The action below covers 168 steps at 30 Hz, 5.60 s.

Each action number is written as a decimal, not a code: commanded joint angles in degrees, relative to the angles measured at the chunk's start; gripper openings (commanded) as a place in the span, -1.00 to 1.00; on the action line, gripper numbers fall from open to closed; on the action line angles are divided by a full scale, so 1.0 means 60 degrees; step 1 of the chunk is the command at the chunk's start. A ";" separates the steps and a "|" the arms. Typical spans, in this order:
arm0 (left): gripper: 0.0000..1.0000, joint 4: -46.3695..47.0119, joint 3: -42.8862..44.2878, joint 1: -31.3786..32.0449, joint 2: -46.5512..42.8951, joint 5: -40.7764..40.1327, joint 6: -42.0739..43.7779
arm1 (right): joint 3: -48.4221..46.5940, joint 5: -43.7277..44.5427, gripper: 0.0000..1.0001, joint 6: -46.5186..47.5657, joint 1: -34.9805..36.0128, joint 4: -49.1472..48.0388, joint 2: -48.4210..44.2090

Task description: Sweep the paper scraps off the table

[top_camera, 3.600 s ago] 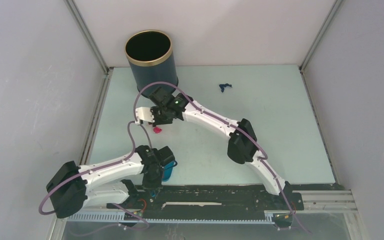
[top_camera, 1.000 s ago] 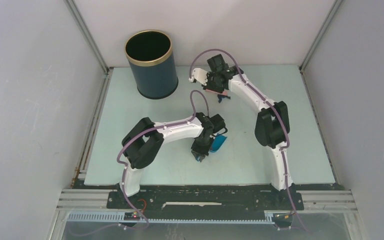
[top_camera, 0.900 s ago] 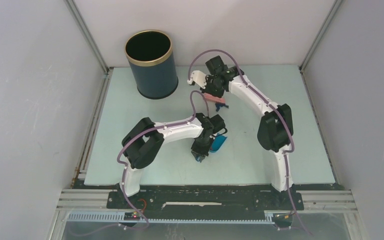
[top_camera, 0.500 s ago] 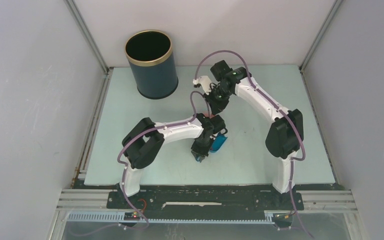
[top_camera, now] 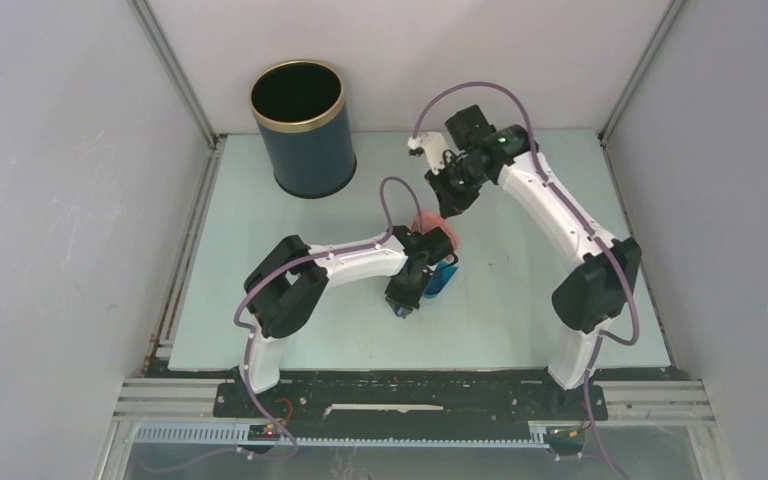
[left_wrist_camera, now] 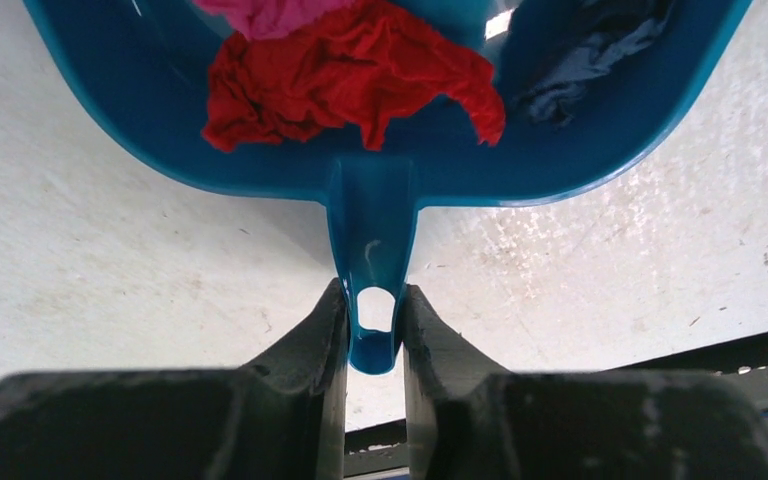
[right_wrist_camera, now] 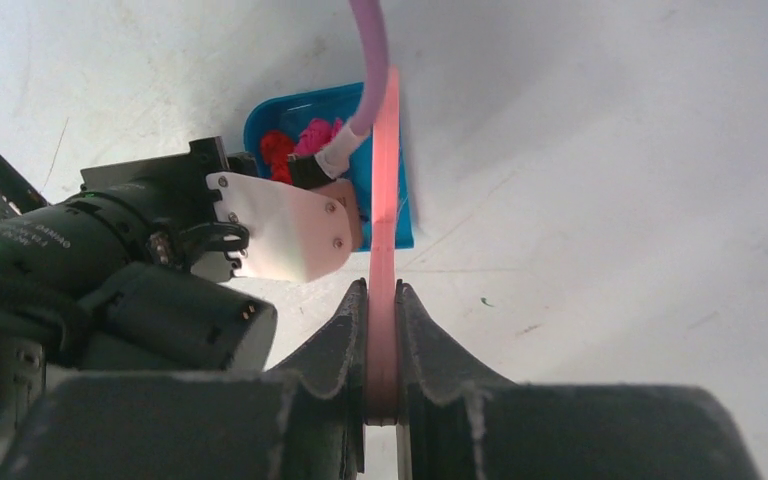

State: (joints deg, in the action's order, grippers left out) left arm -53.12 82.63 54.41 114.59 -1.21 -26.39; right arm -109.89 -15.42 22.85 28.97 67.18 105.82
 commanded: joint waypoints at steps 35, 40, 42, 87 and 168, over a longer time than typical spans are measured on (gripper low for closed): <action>-1.00 -0.1255 0.4601 -0.0646 0.0776 -0.0918 0.1451 | 1.0360 -0.4980 -1.00 -0.3348 -0.7689 -0.6009 -0.7906; -1.00 -0.1383 0.5552 -0.0993 0.0861 -0.0965 0.1542 | 1.0363 -0.4953 -1.00 -0.3170 -0.7830 -0.5933 -0.7790; -1.00 -0.1329 0.5734 -0.1209 0.0862 -0.0702 0.1529 | 1.0360 -0.4879 -1.00 -0.3068 -0.7832 -0.5968 -0.7823; -1.00 0.6774 0.6445 -0.7845 -0.0209 0.7570 -0.5900 | 1.0257 -0.4811 -1.00 -0.2386 -0.7546 -0.5648 -0.7474; -0.95 0.0102 -0.5529 -0.2564 -0.7197 0.0708 -0.0251 | 1.0142 -0.4586 -1.00 -0.2046 -0.7440 -0.5407 -0.7772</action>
State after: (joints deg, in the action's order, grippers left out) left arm -43.59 50.04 34.74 73.14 9.34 -29.78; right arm -47.16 -42.92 9.13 -16.03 35.38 60.01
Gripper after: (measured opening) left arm 0.231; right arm 0.157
